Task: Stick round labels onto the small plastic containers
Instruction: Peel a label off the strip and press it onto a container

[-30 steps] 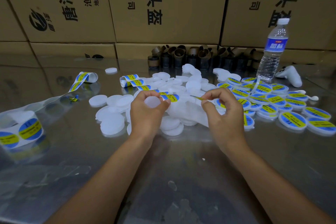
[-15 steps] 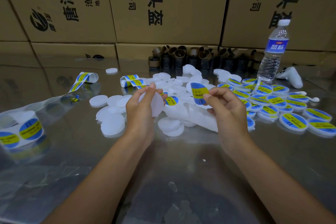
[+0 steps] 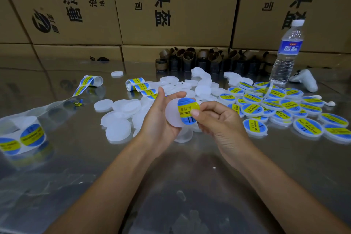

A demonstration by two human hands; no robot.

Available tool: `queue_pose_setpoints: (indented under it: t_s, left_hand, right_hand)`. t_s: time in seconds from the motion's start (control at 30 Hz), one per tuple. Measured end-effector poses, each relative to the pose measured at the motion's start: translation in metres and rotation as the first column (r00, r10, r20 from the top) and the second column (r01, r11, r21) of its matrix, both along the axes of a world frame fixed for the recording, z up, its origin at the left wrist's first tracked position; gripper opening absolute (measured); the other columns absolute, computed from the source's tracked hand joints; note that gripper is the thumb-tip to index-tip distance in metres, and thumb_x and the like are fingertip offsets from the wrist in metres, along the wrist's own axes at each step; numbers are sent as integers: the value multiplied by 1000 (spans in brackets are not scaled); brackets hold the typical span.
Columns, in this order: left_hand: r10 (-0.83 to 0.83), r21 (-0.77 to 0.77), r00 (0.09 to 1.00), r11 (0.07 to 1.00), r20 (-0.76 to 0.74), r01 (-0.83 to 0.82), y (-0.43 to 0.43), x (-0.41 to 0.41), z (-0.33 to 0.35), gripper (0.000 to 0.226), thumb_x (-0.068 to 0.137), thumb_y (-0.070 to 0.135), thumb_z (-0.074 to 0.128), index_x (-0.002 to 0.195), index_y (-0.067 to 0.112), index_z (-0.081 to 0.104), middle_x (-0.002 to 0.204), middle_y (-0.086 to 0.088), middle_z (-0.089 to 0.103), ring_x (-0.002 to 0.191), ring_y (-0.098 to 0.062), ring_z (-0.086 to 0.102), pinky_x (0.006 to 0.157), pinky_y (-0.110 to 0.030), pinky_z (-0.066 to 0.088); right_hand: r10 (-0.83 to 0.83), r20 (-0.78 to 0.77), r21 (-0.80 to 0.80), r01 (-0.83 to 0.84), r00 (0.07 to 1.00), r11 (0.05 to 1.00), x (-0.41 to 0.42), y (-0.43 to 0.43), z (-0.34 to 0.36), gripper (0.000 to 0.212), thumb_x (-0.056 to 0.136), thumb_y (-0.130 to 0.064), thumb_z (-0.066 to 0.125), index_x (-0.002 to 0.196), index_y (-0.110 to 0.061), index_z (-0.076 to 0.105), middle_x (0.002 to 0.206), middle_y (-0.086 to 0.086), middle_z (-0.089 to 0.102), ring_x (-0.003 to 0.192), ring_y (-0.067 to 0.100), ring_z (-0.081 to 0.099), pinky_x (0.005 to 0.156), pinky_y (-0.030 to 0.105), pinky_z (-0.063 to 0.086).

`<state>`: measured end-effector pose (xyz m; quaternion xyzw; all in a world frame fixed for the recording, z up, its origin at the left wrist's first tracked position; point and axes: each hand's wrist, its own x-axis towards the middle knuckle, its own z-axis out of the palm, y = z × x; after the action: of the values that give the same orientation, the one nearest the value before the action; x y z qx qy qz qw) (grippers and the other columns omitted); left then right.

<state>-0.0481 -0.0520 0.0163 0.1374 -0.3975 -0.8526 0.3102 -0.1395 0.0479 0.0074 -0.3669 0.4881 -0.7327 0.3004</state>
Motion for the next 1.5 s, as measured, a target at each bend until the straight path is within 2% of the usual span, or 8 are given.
queue_pose_setpoints:
  t_s: [0.2,0.3,0.47,0.6,0.77,1.13,1.33,1.5]
  left_hand:
    - [-63,-37,998,997,-23,62,3,-1,-1,56,97,51,26,94,5,57,78,-11,72,70,-19,71,61,-25,58]
    - [-74,-57,997,996,-20,72,3,-2,-2,56,97,51,26,93,5,58,79,-10,72,71,-18,71,60,-25,57]
    - [-76,-78,997,994,-10,75,1,-3,-5,54,95,51,28,92,7,59,80,-10,72,74,-18,71,68,-25,58]
    - [-84,-88,996,993,0,84,1,-4,-6,53,95,51,29,93,7,58,80,-10,72,76,-19,71,67,-26,58]
    - [-87,-101,996,991,2,87,2,-5,-7,50,93,49,32,94,7,59,81,-10,72,76,-19,71,64,-26,58]
    - [-100,-140,995,985,22,102,1,-5,-9,46,94,47,33,95,9,59,82,-7,73,77,-18,71,68,-27,57]
    - [-94,-246,996,965,-6,90,3,-5,-12,27,76,26,55,97,10,61,85,-4,73,78,-17,70,67,-25,56]
    - [-104,-278,994,956,-17,95,2,-5,-14,29,72,11,56,101,9,59,85,-2,73,79,-14,70,68,-23,56]
  right_hand:
    - [23,-30,-14,-24,999,1000,3,-1,-2,13,67,-8,74,71,-14,63,59,-3,67,49,0,56,51,7,41]
    - [1,-24,0,-1,1000,1000,3,-2,-3,14,69,-6,75,71,-14,64,61,-1,69,52,1,60,53,9,44]
    - [-110,-26,50,111,994,993,1,-3,-4,15,71,-7,76,70,-15,64,63,2,69,61,10,62,58,17,51]
    - [-149,-39,86,152,988,985,1,-4,-4,17,70,-7,77,64,-17,64,65,9,68,62,15,61,65,27,53]
    - [-170,-56,93,174,984,980,2,-4,-3,20,71,-4,76,64,-14,61,52,1,62,40,7,49,49,16,46]
    - [-155,-29,89,157,987,984,2,-4,-2,19,73,1,73,66,-9,58,49,3,60,39,8,51,47,17,47]
    - [-156,-31,97,159,987,983,1,-4,-4,18,75,3,71,67,-7,58,50,4,60,40,9,52,49,18,48]
    - [-167,-37,99,170,985,980,0,-6,-5,18,75,3,70,67,-7,58,48,4,59,40,9,52,50,17,49]
